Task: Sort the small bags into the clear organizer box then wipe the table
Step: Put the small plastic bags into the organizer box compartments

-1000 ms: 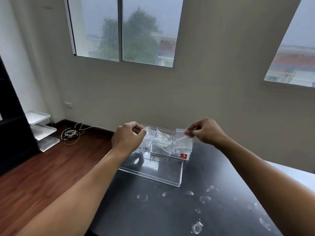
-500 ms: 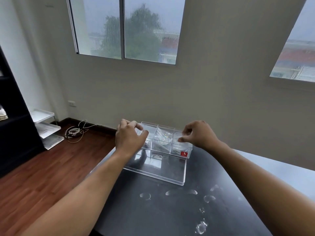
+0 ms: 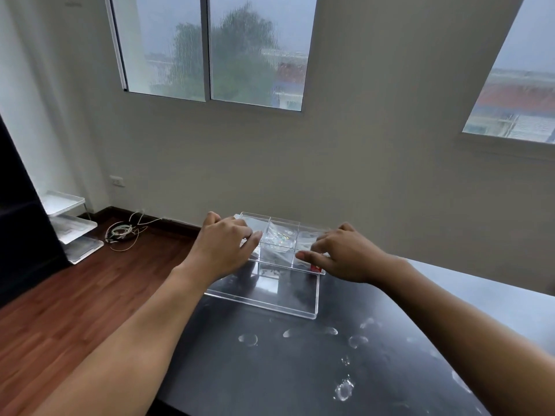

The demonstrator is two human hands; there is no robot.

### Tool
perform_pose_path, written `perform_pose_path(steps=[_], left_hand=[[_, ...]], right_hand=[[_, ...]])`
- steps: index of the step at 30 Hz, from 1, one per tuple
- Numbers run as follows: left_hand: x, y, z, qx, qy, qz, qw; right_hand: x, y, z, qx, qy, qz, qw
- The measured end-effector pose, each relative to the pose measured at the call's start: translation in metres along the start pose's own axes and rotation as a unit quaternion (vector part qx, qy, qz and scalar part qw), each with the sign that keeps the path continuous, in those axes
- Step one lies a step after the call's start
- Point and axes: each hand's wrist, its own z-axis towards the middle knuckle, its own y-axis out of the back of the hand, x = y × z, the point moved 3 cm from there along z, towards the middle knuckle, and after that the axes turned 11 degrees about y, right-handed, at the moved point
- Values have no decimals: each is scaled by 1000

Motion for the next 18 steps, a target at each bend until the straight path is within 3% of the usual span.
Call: perform_pose_path(steps=[11,15,18], left_hand=[[5,-12,5,4,-13,15,1000],[4,-9,4,-34,-17,-9,999],[6,-13,4,-17,-13,-18,1000]], right_hand=[[1,-2,-5,-8,-30,84,996],[1,-3,-7,-72,-27,62,995],[0,-8,-6,-87,-32,47,995]])
